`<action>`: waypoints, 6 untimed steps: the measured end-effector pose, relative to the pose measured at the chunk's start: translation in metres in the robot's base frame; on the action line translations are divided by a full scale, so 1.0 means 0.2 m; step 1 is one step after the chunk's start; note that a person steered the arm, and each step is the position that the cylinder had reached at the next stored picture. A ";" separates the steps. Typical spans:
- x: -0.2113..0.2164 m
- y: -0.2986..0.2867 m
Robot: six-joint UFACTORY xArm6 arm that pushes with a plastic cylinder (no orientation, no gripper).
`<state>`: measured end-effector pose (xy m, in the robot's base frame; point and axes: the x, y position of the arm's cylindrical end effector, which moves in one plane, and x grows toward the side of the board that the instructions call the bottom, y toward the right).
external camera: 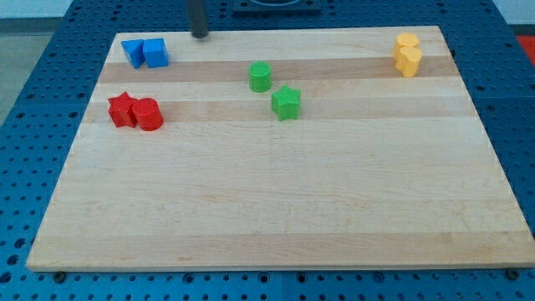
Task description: Separate the blue blocks from each other
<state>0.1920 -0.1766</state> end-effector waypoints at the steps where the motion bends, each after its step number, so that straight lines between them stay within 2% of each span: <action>1: 0.00 -0.33; 2: 0.00 -0.53; 3: 0.00 -0.56; 5: 0.40 -0.23; 6: 0.45 -0.19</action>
